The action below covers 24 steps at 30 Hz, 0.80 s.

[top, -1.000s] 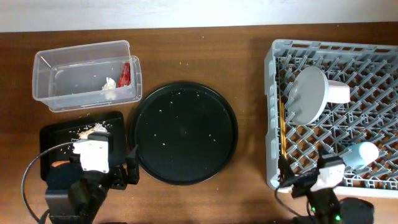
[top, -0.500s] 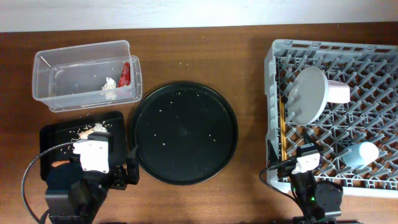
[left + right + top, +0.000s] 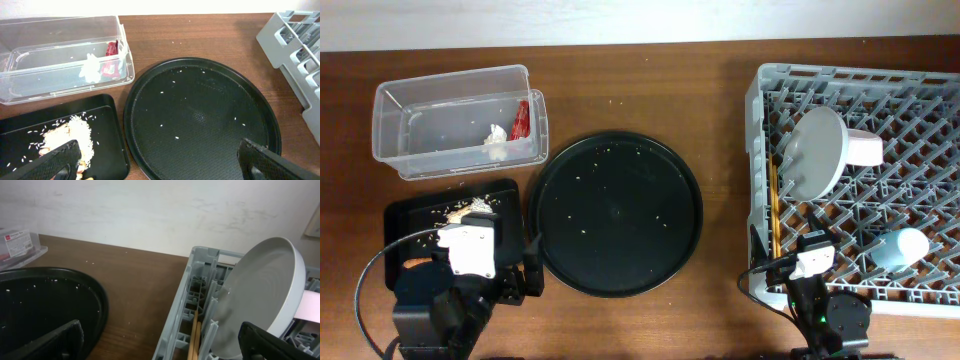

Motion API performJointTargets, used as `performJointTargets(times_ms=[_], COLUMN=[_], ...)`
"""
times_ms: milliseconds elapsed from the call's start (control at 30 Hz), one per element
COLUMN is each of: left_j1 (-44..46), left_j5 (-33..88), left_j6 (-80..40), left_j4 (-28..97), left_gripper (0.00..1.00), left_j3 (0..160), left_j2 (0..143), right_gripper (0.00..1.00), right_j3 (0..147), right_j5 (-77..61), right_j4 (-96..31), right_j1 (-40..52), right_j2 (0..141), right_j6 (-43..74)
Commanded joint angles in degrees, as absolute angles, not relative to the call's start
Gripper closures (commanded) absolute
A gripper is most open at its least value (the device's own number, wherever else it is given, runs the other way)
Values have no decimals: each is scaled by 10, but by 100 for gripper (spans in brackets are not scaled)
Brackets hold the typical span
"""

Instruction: Sort waste into correct bins and load items into the dishwasher rack

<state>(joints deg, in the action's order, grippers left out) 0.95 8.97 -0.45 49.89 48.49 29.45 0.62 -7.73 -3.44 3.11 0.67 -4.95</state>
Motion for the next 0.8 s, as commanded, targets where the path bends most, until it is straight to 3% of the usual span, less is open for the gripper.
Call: performJointTargets(times_ms=[0,267,467,633,767], left_j1=[10,10,10,12,27], left_j5=[87,61,62,51,-25], left_j6=[-8,-2,-4,-4,-4], left_j4=[498,482,233,-27,6], left_gripper=[1,1,1,1,1], left_j3=[484,413,163,8,5], left_j2=[292,201,41,3,3], right_gripper=[2,1,2,1,2], right_j3=[3,3,3,3,3], right_j5=[-74,-74,-74,-74,-74], right_j4=[-38,-38,-38,-38,-38], right_j1=[35,35,35,35,35], right_j2=[3,3,3,3,3], right_j6=[-53,-53,-53,-53,-53])
